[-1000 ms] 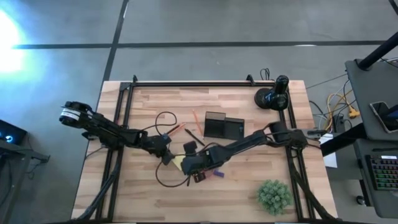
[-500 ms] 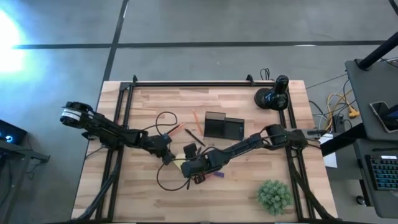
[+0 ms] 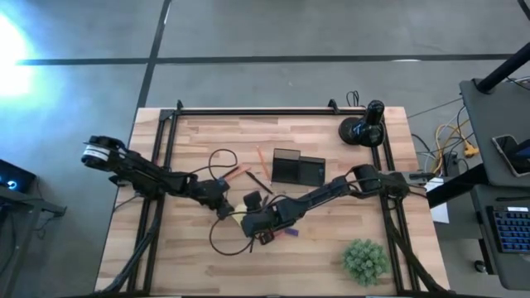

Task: Pick and place office supplies into organizer
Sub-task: Move the sticky note to the middle right of the table

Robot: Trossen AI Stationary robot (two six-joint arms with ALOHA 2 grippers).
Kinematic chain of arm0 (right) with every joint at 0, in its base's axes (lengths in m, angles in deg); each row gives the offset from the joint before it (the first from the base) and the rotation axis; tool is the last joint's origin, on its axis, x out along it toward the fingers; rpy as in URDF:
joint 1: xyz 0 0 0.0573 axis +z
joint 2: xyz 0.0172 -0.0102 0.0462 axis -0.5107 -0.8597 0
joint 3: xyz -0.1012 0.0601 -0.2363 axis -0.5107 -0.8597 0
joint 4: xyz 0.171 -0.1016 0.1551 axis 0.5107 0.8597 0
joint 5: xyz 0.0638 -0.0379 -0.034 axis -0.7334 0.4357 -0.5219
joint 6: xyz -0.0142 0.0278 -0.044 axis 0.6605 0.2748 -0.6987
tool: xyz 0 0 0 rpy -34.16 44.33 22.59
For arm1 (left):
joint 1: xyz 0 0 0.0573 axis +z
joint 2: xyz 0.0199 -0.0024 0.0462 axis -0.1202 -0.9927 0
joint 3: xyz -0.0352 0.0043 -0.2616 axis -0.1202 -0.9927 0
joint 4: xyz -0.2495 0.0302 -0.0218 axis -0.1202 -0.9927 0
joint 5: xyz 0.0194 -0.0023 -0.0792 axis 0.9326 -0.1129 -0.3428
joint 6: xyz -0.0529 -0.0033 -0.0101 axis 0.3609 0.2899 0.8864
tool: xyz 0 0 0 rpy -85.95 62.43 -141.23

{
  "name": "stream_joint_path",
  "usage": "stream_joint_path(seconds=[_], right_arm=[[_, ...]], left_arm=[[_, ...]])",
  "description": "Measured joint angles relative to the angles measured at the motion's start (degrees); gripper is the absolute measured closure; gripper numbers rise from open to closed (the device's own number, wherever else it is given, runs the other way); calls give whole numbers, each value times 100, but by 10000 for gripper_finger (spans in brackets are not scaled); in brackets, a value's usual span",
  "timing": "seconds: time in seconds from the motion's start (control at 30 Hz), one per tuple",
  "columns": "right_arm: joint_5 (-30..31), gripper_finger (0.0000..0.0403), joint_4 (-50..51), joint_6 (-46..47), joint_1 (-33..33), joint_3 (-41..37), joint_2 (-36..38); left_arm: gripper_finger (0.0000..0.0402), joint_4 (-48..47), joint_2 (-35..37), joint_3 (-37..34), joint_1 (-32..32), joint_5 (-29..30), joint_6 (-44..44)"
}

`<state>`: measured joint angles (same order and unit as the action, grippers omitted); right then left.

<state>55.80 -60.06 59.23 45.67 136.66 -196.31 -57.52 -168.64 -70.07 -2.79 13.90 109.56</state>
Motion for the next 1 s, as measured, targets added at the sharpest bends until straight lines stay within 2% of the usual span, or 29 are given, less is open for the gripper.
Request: stream_joint_path(seconds=[0.23, 0.33, 0.4, 0.53, 0.77, 1.0], right_arm=[[-39, 363, -18, -159, -27, -7, -14], [16, 387, -28, -142, -39, -11, -17], [263, 392, -55, -157, -45, -21, -23], [1112, 386, -357, -7, -105, -28, -29], [818, 355, -397, 137, -149, -20, 17], [777, 308, -346, 439, -153, -17, 198]], left_arm=[[401, 70, 0, 17, -2, -25, 0], [401, 83, 0, 21, -4, -33, 0], [402, 92, 4, 24, -4, -54, -2], [402, 123, 4, 39, -13, -110, -68], [401, 85, 4, 66, -13, -110, -114], [401, 86, 4, 61, -13, -85, -128]])
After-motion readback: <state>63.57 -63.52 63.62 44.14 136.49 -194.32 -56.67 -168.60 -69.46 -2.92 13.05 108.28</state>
